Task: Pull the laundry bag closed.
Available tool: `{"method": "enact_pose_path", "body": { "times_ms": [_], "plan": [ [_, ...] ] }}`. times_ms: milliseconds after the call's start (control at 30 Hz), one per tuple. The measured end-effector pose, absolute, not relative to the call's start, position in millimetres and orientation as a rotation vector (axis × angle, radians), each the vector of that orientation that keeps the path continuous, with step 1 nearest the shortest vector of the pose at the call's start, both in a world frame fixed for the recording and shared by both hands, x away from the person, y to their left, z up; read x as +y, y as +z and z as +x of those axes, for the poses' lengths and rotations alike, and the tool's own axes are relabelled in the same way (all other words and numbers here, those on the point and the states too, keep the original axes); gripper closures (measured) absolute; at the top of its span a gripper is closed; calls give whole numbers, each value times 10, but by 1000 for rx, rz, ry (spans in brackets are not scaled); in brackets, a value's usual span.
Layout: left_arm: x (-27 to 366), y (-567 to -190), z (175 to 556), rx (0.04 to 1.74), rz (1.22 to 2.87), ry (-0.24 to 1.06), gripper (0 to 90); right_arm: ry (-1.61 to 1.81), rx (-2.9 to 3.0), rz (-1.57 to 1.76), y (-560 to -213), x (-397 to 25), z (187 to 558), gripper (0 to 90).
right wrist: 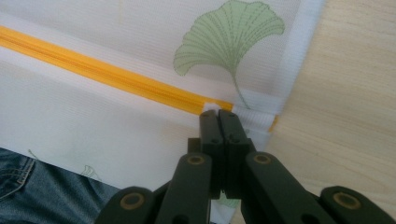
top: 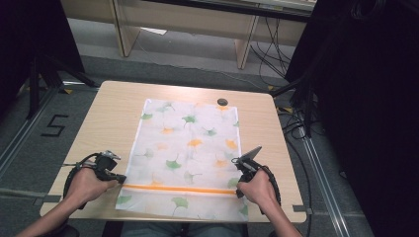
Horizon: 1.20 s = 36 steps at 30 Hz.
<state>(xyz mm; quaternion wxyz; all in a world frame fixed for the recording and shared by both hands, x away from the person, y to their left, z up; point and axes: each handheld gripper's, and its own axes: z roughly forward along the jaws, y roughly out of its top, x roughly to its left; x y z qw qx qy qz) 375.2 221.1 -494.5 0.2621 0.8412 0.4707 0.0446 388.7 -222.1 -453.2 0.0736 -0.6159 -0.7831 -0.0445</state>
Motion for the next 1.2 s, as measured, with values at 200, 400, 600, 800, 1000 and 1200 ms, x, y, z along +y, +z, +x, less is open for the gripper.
{"method": "enact_pose_path", "body": {
  "times_ms": [200, 400, 600, 800, 1000, 1200],
  "plan": [
    [2211, -4947, 3754, 1270, 2277, 117, 900, -149, -2331, -1876, -4546, -2238, 3880, 900],
    [2209, -4945, 3753, 1273, 2278, 121, 900, -126, -2358, -1865, -4558, -2273, 3877, 900],
    [2209, -4945, 3750, 1271, 2277, 124, 900, -147, -2353, -1868, -4570, -2285, 3871, 900],
    [2210, -4946, 3749, 1272, 2274, 125, 900, -201, -2356, -1866, -4567, -2286, 3840, 900],
    [2202, -4943, 3743, 1276, 2274, 132, 900, -278, -2377, -1853, -4524, -2324, 3810, 858],
    [2219, -4926, 3734, 1272, 2261, 146, 897, -375, -2423, -1907, -4414, -2407, 3841, 822]
  ]
}}
